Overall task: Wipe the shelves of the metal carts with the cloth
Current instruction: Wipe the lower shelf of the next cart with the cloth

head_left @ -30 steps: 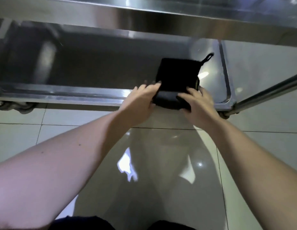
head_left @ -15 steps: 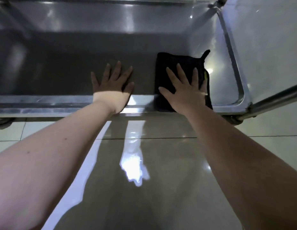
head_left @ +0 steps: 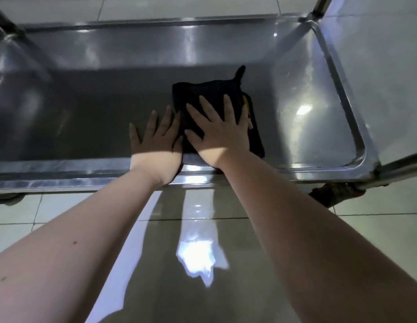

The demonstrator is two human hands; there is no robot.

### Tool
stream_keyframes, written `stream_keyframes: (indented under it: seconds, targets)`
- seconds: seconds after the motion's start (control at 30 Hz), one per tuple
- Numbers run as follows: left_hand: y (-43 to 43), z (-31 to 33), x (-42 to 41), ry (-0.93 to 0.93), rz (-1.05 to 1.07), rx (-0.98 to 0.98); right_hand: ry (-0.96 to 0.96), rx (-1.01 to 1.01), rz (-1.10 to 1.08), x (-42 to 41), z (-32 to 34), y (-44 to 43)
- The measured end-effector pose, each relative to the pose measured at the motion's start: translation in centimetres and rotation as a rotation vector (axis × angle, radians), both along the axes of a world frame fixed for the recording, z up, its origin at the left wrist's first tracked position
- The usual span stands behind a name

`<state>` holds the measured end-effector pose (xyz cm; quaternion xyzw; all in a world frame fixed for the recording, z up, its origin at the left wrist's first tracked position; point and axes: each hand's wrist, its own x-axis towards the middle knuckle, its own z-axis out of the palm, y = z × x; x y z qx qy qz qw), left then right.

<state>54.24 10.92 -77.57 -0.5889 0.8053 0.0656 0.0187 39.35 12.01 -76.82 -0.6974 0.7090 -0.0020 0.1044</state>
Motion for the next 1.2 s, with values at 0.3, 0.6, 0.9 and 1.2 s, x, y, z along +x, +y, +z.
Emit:
stream_keyframes:
  seconds: [0.3, 0.6, 0.9, 1.2]
  targets:
    - [0.4, -0.1, -0.6, 0.046, 0.024, -0.002, 0.025, 0.087, -0.568, -17.5, 0.6, -0.8]
    - [1.1, 0.3, 0.4, 0.268, 0.184, -0.224, 0.003, 0.069, 0.217, 2.6, 1.0, -5.6]
    - [0.1, 0.2, -0.3, 0.120, 0.147, -0.063, 0.026, 0.019, -0.294, -17.0, 0.5, 1.1]
    - [0.5, 0.5, -0.5, 0.137, 0.072, -0.084, 0.131, 0.107, -0.424, -6.4, 0.3, 4.1]
